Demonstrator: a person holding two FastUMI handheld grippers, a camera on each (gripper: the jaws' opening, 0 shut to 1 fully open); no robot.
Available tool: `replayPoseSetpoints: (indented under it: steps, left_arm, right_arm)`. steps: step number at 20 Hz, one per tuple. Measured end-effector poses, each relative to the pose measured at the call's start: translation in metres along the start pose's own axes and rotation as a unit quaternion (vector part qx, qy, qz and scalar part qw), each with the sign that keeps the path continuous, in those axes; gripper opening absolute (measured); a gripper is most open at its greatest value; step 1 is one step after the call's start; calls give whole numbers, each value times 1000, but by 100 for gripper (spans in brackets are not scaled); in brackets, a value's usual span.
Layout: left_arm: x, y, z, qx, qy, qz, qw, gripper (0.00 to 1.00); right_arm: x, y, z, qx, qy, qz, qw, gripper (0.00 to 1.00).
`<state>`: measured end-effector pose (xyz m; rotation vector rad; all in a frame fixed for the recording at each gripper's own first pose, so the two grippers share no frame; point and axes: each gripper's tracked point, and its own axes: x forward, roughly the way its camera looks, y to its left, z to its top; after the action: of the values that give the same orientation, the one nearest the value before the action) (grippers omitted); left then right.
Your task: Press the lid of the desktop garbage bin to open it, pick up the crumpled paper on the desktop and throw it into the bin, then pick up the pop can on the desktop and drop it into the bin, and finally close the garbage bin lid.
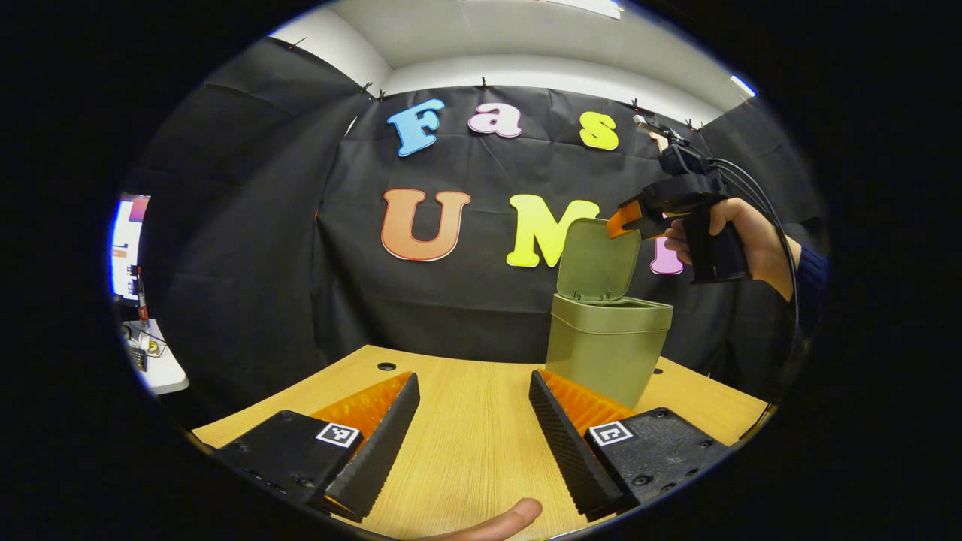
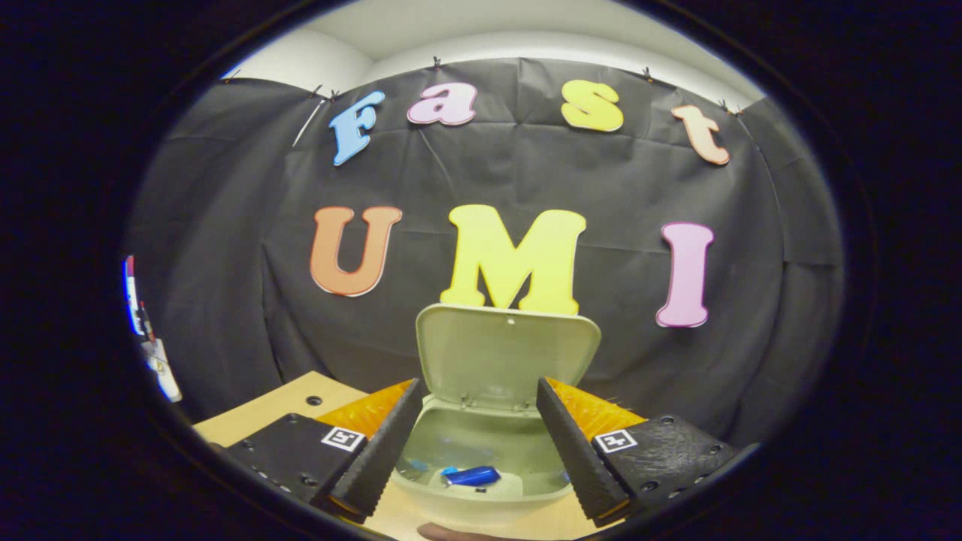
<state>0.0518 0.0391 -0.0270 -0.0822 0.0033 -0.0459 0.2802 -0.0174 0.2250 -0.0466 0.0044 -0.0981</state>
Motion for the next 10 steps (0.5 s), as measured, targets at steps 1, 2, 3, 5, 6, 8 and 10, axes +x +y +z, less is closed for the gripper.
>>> replayPoseSetpoints:
  steps: [1,2,3,5,6,8,10]
  left_arm:
    - [1,0,-3,4,6,4,1000,95]
    - [2,1,-4,9,7,6,1000,95]
    - [1,1,-1,11,2,6,1000,95]
    - [4,3,-3,4,4,5,1000,95]
    - [5,3,-8,1,10,3,1000,95]
    - [8,5,-10,6,13,2,1000,95]
    - [10,12,-11,12,14,8,1000,95]
  right_arm:
    - [2,7,8,15,-8,15,1000,95]
    - [6,10,15,24,-13,25,999,95]
    - [9,5,20,27,-15,15,999,95]
    - [21,-6,29,27,-13,-6,1000,94]
    - [28,-8,30,26,-10,-10,1000,95]
    - [40,-13,34,27,-6,-20,999,95]
    - [48,-15,43,25,-5,-23,999,95]
